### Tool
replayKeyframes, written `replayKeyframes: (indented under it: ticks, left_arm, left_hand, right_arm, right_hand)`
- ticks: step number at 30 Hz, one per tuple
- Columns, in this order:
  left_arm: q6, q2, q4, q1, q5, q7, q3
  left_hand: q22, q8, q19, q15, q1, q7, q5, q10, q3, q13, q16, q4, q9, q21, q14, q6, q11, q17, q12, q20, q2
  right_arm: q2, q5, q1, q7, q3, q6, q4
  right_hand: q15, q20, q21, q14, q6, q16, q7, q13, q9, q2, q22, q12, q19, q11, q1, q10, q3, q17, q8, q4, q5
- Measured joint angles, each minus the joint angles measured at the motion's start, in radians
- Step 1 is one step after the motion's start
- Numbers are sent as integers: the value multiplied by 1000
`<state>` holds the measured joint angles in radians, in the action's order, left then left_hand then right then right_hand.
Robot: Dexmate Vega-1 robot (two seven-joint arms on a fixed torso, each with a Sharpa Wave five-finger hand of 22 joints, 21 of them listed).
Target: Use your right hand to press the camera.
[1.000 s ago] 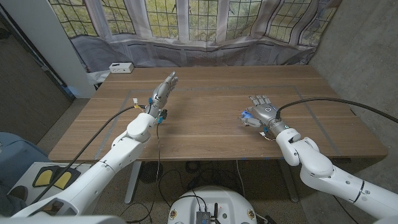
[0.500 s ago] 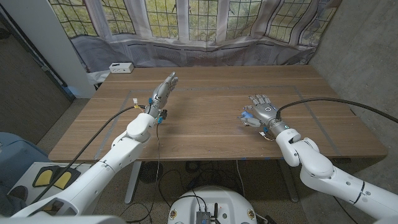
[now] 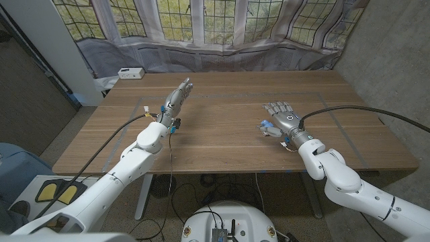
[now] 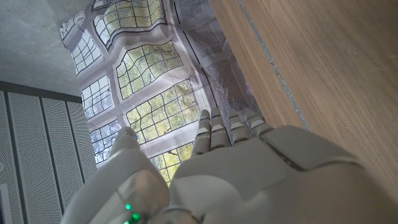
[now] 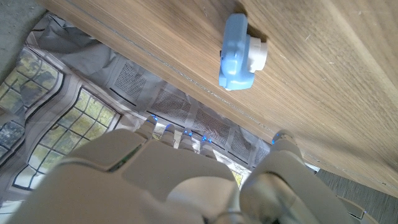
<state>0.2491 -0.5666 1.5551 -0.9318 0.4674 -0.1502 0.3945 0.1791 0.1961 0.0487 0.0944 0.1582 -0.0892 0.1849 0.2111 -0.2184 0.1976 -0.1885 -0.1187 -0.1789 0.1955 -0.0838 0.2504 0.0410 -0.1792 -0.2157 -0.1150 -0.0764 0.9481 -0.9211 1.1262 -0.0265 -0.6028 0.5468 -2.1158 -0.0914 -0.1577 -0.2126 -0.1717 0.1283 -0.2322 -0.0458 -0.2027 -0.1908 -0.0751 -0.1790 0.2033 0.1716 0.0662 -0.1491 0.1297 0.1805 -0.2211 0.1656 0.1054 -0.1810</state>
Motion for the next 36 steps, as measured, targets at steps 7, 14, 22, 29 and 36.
replayKeyframes:
  ticks: [7, 14, 22, 29, 36]
  left_arm:
    - [-3, -3, 0, 1, 0, 1, 0]
    - [-3, -3, 1, 3, 0, 2, 0]
    - [-3, -3, 3, 5, -1, 5, 2]
    - [-3, -3, 3, 5, -2, 2, 2]
    - [-3, -6, 20, -3, -2, 0, -1]
  left_hand:
    - [0, 0, 0, -4, 0, 0, 0, 0, -3, 0, 0, 3, 0, 0, -4, 0, 0, 0, 0, 0, 0]
    - [0, 0, 0, -4, 0, 0, 0, 0, -3, 0, 0, 3, 0, 0, -4, 0, 0, 0, 0, 0, 0]
    - [0, -1, 0, -4, 0, 0, 0, 0, -3, 0, 0, 3, 0, 0, -4, 0, 0, 0, 0, 0, 0]
    - [0, -19, 0, -4, 0, 7, 0, 0, -6, 0, 0, 0, 0, 0, -4, -51, 0, 0, 0, 0, 0]
    - [0, -19, 0, -4, 0, 13, 0, -8, -6, 0, 0, 0, 0, 3, -4, -67, 0, 0, 0, 0, 0]
  right_arm:
    - [-2, 8, 0, -3, 2, -1, 0]
    - [-6, 28, 0, -4, 8, -1, -3]
    - [-13, 60, 4, -37, 21, -1, -7]
    - [-22, 60, 10, -37, 33, -1, -7]
    - [-33, 114, 14, -119, 42, -19, -6]
  right_hand:
    - [0, 3, 0, 0, -15, 7, 12, 0, 0, 0, 0, -4, 1, 5, 0, 19, 0, 0, 19, 0, 0]
    - [0, 69, -20, 0, -39, 7, 30, 0, 0, 0, 0, -4, 0, 17, 0, 19, 0, 0, 27, 0, 0]
    - [0, 109, -32, 0, -58, 7, 41, 0, 0, 0, 2, 5, -47, 27, 0, 8, 0, 3, 34, 0, 0]
    - [8, 115, -39, 0, -65, 3, 48, 0, 0, 5, 2, 12, -83, 33, -5, 1, -1, 8, 34, 7, 0]
    - [19, 120, -47, 0, -73, -1, 56, 0, 0, 9, 7, 18, -124, 34, -9, -18, 3, 8, 34, 11, 0]
